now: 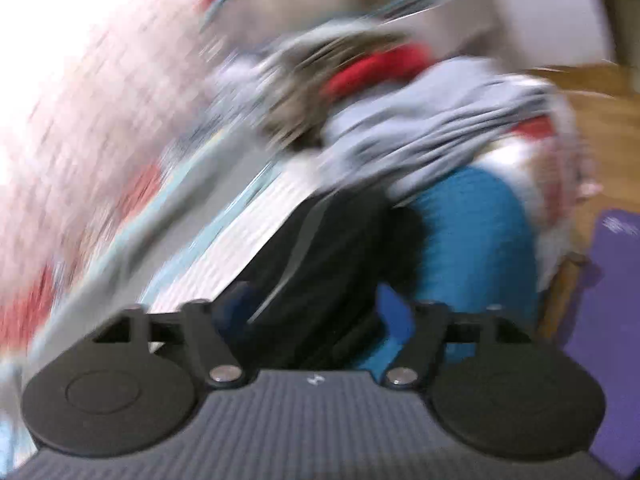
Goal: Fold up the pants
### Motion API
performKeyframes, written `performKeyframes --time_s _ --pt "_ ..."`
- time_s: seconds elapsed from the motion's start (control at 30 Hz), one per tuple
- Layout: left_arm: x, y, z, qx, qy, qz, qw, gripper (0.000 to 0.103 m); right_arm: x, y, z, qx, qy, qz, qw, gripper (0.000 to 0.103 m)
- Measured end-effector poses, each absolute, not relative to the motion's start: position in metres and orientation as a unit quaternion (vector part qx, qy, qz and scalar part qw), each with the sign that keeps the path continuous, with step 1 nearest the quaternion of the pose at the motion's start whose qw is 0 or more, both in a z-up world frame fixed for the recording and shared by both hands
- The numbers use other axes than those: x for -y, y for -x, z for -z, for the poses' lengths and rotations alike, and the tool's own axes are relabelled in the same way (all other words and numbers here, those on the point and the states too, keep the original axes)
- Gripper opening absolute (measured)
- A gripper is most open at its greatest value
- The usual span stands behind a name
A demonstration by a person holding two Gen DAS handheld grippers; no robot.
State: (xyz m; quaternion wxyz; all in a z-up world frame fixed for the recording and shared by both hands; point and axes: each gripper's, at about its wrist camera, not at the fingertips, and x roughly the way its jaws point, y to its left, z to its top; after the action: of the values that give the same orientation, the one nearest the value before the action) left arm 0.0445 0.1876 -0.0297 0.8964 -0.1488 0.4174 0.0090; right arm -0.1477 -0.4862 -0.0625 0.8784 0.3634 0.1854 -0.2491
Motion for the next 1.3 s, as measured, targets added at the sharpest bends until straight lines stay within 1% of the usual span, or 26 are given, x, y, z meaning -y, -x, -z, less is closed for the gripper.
performKeyframes --time_s 0.17,0.37,0.4,0.43,0.5,0.53,0.6,0.83,0.93,1.03,1.1,1.13,1.2,1.23,1.3 --pt "-0.137 -0.051 0.025 -0.431 0.125 0.019 0.893 0.057 0.525 0.136 0.083 -0.17 -0.388 0.265 0.866 0.083" --pt "-0.08 -0.049 0.038 -0.459 0.111 0.056 0.879 0.058 0.539 0.119 0.098 -0.189 -0.411 0.244 0.858 0.082" --pt "-0.076 -0.049 0.043 -0.466 0.109 0.057 0.876 0.058 0.542 0.117 0.098 -0.194 -0.413 0.244 0.856 0.074" --pt "-0.071 -0.048 0.05 -0.476 0.107 0.056 0.871 0.058 0.539 0.116 0.095 -0.195 -0.408 0.245 0.858 0.054" --pt "-0.067 -0.048 0.062 -0.493 0.105 0.051 0.862 0.057 0.534 0.116 0.09 -0.206 -0.397 0.242 0.861 0.032" --pt "-0.066 -0.048 0.069 -0.501 0.101 0.046 0.858 0.057 0.533 0.118 0.089 -0.207 -0.398 0.239 0.861 0.024" --pt "-0.066 -0.048 0.076 -0.509 0.096 0.044 0.854 0.057 0.526 0.124 0.081 -0.196 -0.389 0.231 0.87 0.021" --pt "-0.07 -0.044 0.071 -0.505 0.11 0.054 0.855 0.058 0.452 0.115 0.02 -0.173 -0.255 0.13 0.942 0.02" --pt "-0.075 -0.037 0.067 -0.499 0.127 0.065 0.855 0.058 0.396 0.094 0.007 -0.191 -0.184 0.045 0.963 0.02" --pt "-0.083 -0.029 0.064 -0.491 0.139 0.074 0.857 0.058 0.331 0.071 0.013 -0.226 -0.108 -0.045 0.967 0.021" --pt "-0.088 -0.024 0.062 -0.486 0.142 0.08 0.858 0.058 0.291 0.053 0.034 -0.281 -0.078 -0.091 0.952 0.026" --pt "-0.091 -0.021 0.061 -0.483 0.144 0.082 0.86 0.058 0.275 0.045 0.051 -0.319 -0.075 -0.113 0.938 0.04" --pt "-0.101 -0.015 0.058 -0.476 0.153 0.085 0.862 0.058 0.253 0.037 0.08 -0.384 -0.062 -0.134 0.912 0.055" --pt "-0.106 -0.013 0.057 -0.472 0.159 0.087 0.862 0.058 0.249 0.042 0.082 -0.378 -0.057 -0.125 0.915 0.057" --pt "-0.118 -0.007 0.054 -0.465 0.174 0.096 0.863 0.058 0.253 0.056 0.071 -0.356 -0.072 -0.137 0.922 0.066"
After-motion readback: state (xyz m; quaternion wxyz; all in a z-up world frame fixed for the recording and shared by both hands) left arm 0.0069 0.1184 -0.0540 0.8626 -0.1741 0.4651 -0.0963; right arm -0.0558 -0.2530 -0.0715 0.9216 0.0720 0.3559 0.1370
